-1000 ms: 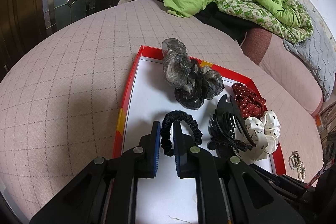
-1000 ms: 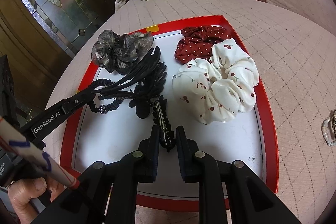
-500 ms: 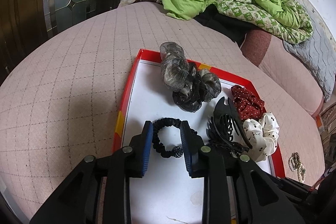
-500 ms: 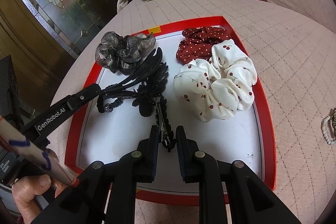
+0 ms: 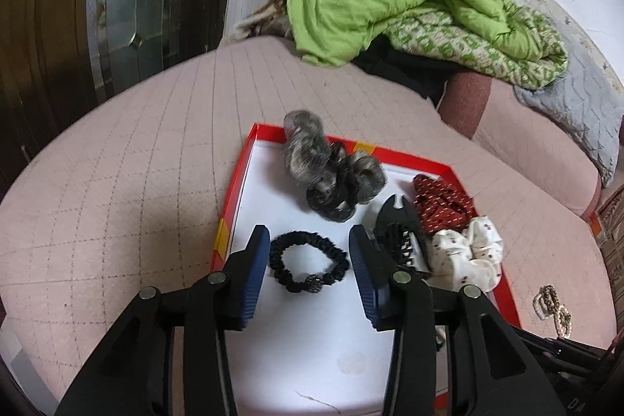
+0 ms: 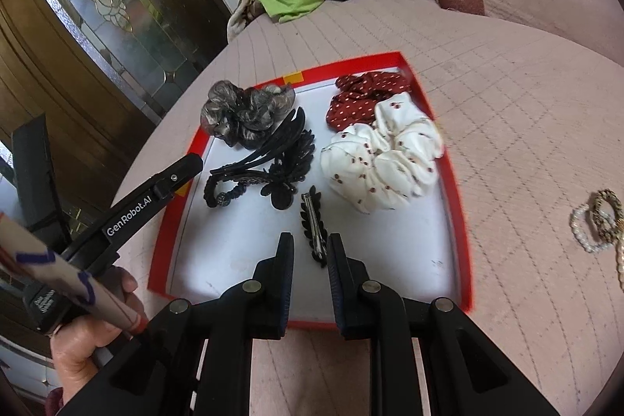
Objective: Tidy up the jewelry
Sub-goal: 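Withdraw both open tools from the tray toward the bracelets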
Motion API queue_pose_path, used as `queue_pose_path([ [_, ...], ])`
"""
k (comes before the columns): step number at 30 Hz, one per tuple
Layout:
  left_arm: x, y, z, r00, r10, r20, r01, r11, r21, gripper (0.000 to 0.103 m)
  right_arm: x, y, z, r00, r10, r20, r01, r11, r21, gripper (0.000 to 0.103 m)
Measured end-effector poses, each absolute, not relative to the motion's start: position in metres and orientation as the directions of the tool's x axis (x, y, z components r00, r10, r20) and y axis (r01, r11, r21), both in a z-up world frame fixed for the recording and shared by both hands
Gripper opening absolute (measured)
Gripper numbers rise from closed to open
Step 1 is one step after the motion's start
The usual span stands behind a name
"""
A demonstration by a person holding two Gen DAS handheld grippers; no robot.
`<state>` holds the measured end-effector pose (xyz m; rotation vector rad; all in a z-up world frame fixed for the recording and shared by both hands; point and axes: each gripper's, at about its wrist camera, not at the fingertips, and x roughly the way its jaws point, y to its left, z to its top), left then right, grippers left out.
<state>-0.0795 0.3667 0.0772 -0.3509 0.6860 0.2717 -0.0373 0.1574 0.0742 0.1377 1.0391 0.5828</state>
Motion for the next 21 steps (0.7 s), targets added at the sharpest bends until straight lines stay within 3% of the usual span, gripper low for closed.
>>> queue_pose_path([
  [9,-0.102,0.313,0.101,0.824,0.128,-0.552,-0.267,0.947,-0.18,0.045,-0.06,0.091,0.084,0.406,0.535,-0.741,-0.339,0.841,0.422,0.02],
  [16,-0.115,0.235,0.109,0.864,0.026,-0.502,-0.081,0.993,-0.088,0.05,-0.064,0.006,0.088,0.479,0.512,-0.713,-0.22,0.857,0.466,0.023],
  [21,-0.124,0.178,0.102,0.853,-0.1,-0.513,0.098,0.995,-0.031,0.051,-0.06,-0.062,0.081,0.551,0.434,-0.713,-0.097,0.882,0.462,0.023],
])
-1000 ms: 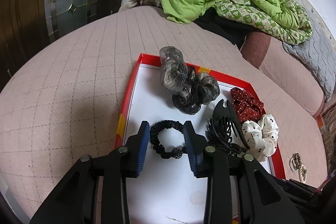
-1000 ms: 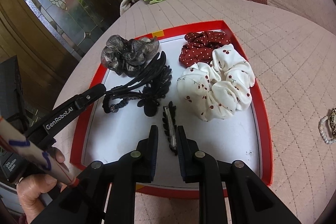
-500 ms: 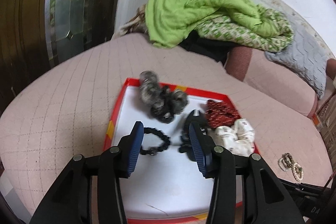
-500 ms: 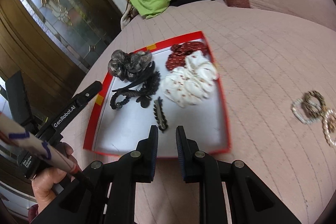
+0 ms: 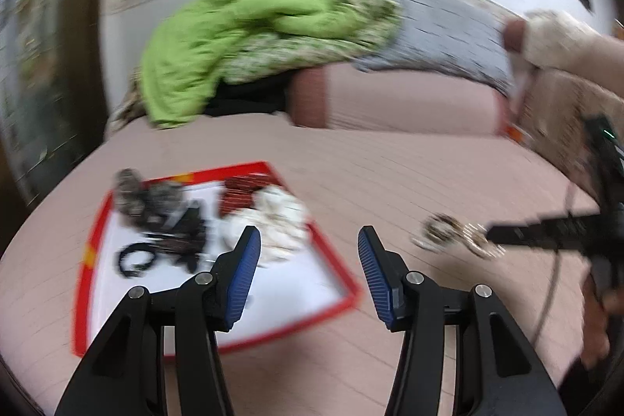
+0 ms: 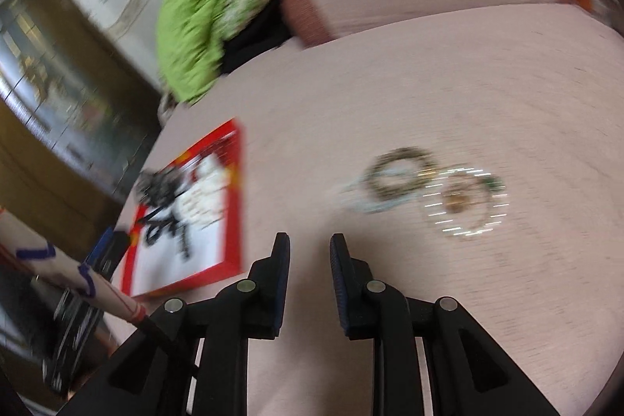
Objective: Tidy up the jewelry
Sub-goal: 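Withdraw both open tools from the tray toward the bracelets, then grasp the gold coin pendant with the right tool while the left grasps the leopard-print hair tie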
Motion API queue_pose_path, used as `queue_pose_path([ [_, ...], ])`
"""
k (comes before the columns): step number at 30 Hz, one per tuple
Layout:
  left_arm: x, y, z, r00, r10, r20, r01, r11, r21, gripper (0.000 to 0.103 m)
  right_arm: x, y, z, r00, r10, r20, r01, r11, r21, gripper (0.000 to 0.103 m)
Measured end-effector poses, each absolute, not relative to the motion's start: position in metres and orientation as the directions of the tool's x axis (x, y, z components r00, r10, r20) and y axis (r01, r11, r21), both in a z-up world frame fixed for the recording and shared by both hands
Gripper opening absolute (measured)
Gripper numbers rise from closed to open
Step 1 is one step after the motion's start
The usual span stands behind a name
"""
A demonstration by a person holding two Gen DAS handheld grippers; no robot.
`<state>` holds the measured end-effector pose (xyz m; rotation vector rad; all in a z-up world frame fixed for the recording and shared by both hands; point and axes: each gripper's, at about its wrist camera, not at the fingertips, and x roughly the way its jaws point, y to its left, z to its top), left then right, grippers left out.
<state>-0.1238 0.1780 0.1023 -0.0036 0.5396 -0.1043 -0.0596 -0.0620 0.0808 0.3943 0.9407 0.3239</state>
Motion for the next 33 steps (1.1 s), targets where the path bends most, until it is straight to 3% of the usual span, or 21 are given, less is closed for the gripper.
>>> queue_pose_path([
  [7,-0.12,0.123,0.082,0.787,-0.213,-0.578,0.248,0.969,-0.02,0.051,-0.045,-0.127,0.052,0.551,0.4,-0.732,0.049,0.86,0.507,0.023],
  [18,-0.103,0.105,0.073,0.734,-0.263,-0.626,0.276,0.958,-0.079,0.052,-0.009,-0.146,0.03,0.518,0.43,-0.739,0.091,0.832,0.548,0.023],
  [28,-0.099,0.105,0.074,0.717,-0.286,-0.636,0.286,0.952,-0.105,0.053,-0.001,-0.128,0.023,0.499,0.342,-0.797,0.061,0.903,0.426,0.027],
  [33,-0.099,0.104,0.074,0.715,-0.284,-0.639,0.289,0.952,-0.099,0.053,0.001,-0.098,0.024,0.497,0.184,-0.848,-0.04,0.981,0.19,0.027],
])
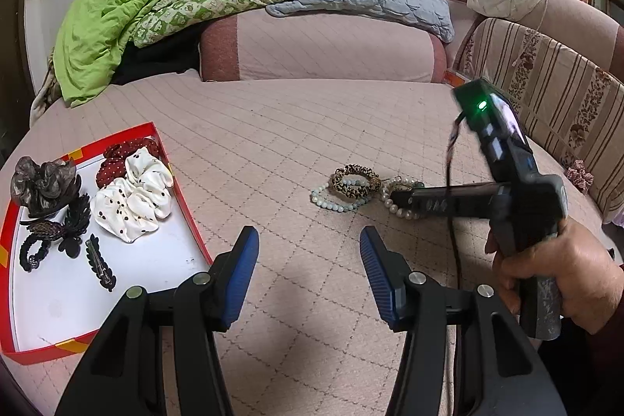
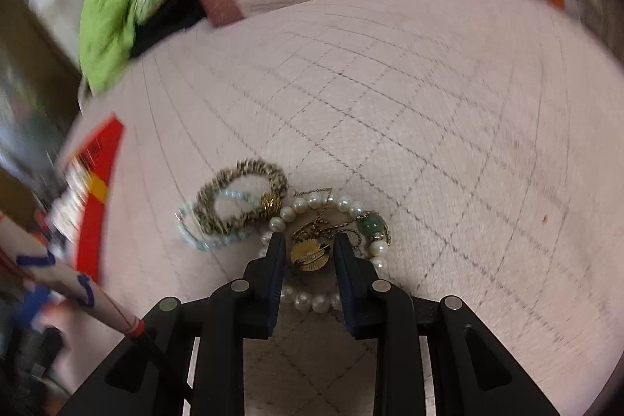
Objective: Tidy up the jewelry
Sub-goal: 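Grasp the gold coin pendant with the right tool while the left grasps the leopard-print hair tie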
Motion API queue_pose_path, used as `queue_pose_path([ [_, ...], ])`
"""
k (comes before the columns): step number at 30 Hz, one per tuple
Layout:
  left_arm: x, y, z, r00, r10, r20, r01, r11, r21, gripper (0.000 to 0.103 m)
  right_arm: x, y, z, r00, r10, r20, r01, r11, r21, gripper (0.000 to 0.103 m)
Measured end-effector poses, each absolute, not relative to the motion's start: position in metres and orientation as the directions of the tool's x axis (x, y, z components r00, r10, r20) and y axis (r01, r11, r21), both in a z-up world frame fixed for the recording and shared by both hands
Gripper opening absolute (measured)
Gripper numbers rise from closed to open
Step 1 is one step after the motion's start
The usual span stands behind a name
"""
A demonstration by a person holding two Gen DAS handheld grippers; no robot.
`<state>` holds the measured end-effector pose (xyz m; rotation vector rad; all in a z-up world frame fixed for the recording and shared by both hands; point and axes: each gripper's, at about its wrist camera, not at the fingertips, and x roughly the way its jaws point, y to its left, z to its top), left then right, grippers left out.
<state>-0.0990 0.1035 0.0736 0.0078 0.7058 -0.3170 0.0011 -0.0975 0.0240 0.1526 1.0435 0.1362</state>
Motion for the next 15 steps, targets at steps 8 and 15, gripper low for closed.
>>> queue_pose_path([
  [8,-0.099,0.1,0.072,0.712,-0.281,-0.643,0.292,0.952,-0.092,0.053,-0.004,-0.09,0.028,0.523,0.122,-0.843,-0.088,0.992,0.089,0.022],
  [15,-0.095,0.094,0.068,0.678,-0.334,-0.655,0.328,0.935,-0.137,0.053,-0.026,-0.123,0.076,0.685,0.304,-0.663,-0.102,0.94,0.325,0.022],
])
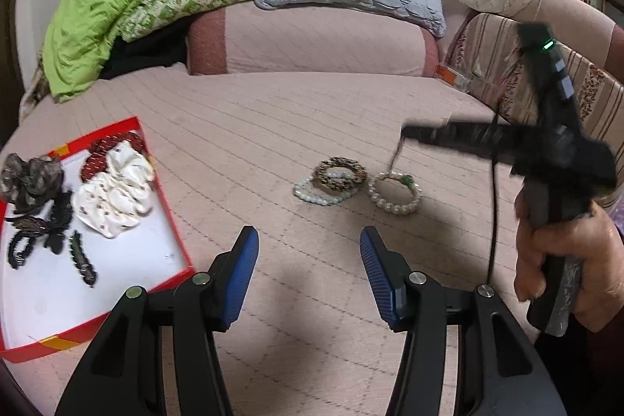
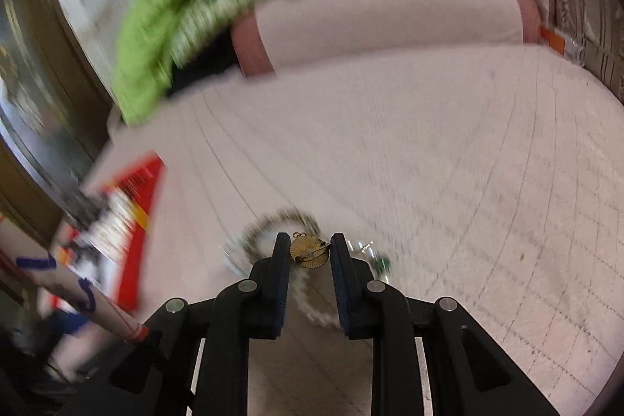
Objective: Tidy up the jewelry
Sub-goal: 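Grasp the gold coin pendant with the right tool while the left grasps the leopard-print hair tie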
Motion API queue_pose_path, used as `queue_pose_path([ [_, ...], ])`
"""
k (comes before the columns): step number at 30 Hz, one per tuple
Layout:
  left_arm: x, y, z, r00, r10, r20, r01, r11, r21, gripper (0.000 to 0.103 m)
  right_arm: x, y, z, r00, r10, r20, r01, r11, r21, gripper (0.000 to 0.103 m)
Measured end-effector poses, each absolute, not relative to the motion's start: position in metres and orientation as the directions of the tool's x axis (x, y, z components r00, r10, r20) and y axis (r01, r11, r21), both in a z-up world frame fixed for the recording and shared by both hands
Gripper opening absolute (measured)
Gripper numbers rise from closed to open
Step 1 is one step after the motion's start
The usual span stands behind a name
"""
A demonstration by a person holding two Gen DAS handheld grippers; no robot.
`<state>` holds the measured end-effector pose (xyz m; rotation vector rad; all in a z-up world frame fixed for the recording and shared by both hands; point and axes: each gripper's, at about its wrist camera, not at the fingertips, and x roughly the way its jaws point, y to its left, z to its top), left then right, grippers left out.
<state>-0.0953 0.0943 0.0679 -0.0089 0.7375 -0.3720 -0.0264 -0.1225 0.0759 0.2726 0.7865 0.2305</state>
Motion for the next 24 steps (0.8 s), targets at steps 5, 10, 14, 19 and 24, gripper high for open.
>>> queue_pose_path([
  [5,-0.09,0.082,0.066,0.648,-0.364,-0.669,0.353,0.922,-0.159,0.053,-0.037,-0.136,0.097,0.755,0.319,-0.573,-0.094,0.917,0.388,0.022],
  [10,-0.065,0.074,0.072,0.617,-0.403,-0.676,0.317,0.913,-0.256,0.053,-0.041,-0.148,0.1,0.762,0.341,-0.551,-0.071,0.889,0.452,0.022],
  [14,-0.026,0.063,0.074,0.576,-0.399,-0.714,0.248,0.917,-0.313,0.045,-0.041,-0.156,0.102,0.762,0.357,-0.541,-0.067,0.874,0.482,0.022],
  [19,0.016,0.051,0.065,0.525,-0.395,-0.754,0.182,0.917,-0.354,0.029,-0.042,-0.164,0.1,0.761,0.371,-0.532,-0.062,0.858,0.51,0.022],
  [24,0.041,0.046,0.043,0.475,-0.383,-0.792,0.127,0.921,-0.369,0.022,-0.038,-0.169,0.099,0.759,0.379,-0.529,-0.055,0.847,0.528,0.022],
])
